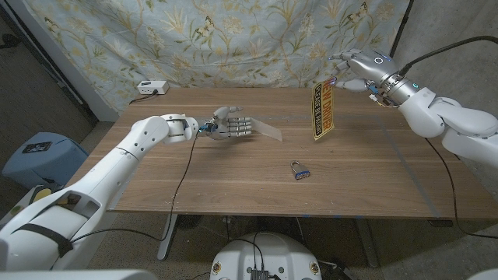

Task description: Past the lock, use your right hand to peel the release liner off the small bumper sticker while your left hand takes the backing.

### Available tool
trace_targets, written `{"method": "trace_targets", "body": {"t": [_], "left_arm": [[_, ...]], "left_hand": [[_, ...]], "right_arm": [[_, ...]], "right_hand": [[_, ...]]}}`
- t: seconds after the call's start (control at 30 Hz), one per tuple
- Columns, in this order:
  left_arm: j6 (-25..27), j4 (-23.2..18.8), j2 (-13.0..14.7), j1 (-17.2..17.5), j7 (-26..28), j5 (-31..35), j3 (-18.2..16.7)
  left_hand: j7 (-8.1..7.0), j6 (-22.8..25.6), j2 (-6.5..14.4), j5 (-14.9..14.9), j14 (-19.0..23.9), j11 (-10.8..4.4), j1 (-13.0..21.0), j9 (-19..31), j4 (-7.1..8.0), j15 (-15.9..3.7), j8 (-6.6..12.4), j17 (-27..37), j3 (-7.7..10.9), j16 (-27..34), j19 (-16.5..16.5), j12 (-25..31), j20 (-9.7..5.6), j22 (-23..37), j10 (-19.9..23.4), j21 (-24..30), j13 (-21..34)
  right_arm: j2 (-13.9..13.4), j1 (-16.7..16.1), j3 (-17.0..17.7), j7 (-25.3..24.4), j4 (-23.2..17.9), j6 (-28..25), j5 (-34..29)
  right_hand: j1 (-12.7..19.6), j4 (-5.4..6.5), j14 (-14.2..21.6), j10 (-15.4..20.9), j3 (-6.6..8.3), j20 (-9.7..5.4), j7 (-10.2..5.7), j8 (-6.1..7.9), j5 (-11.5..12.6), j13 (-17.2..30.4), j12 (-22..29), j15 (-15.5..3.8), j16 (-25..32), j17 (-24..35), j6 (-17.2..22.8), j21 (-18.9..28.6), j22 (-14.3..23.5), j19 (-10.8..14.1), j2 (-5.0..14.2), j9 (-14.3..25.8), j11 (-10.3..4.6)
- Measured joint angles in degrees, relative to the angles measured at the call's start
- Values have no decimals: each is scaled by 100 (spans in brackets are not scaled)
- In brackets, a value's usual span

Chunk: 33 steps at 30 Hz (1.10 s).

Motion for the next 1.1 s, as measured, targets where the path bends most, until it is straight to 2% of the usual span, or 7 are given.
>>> {"method": "trace_targets", "body": {"t": [0.17, 0.4, 0.5, 0.7, 1.1], "left_arm": [[8, 39, 11, 6, -145, -75, -15], [13, 79, 53, 67, -316, -166, -72], [9, 87, 87, 93, -479, -227, -98], [-64, 114, 200, 145, -727, -262, -175], [-231, 229, 523, 209, -1403, -292, -338]], "left_hand": [[30, -30, 3, 0, 0, 0, -3, -3, 0, 0, -5, -3, 0, 0, 0, 0, 0, 0, 0, 0, -13], [30, -30, 22, 0, 0, 31, -22, -30, -3, 0, -5, -3, 3, 0, 0, 0, 0, -22, -31, 0, -26], [17, -42, 22, 0, -1, 31, -21, -30, -18, 1, -42, -3, 18, 0, 0, 0, 0, -26, -31, 0, -26], [30, -234, 45, 0, -92, 83, -44, -83, -41, 50, -125, -2, 42, -38, -51, 0, 52, -26, -145, -21, -53], [30, -234, 46, 0, -122, 102, -90, -108, -41, 60, -125, -2, 41, -44, -61, 0, 62, -25, -164, -43, -52]], "right_arm": [[0, 43, -31, 192, -34, 24, 57], [0, 90, -69, 467, -105, 22, 81], [20, 151, -114, 577, -198, -8, 81], [81, 242, -178, 844, -321, -126, 59], [333, 440, -396, 1314, -609, -581, -172]], "right_hand": [[-48, 9, -50, -37, -9, 24, 5, -90, 0, 0, 0, 12, -16, 0, -164, -15, 0, -24, -2, -20, 37], [-68, 23, -50, -98, -23, 33, -1, -137, 0, 0, -1, 12, -39, 0, -264, -37, 0, -34, -22, -26, 92], [-91, 23, -50, -125, -23, 53, -3, -175, 0, 0, -22, 12, -60, -11, -304, -37, 0, -53, -45, -26, 64], [-112, 23, -111, -156, -23, 72, -1, -219, 0, 0, -22, 13, -60, -11, -383, -36, 0, -72, -23, -26, 95], [-116, 23, -111, -156, -23, 72, -1, -239, 0, 0, -22, 13, -80, -14, -383, -34, 0, -72, -28, -26, 95]]}}
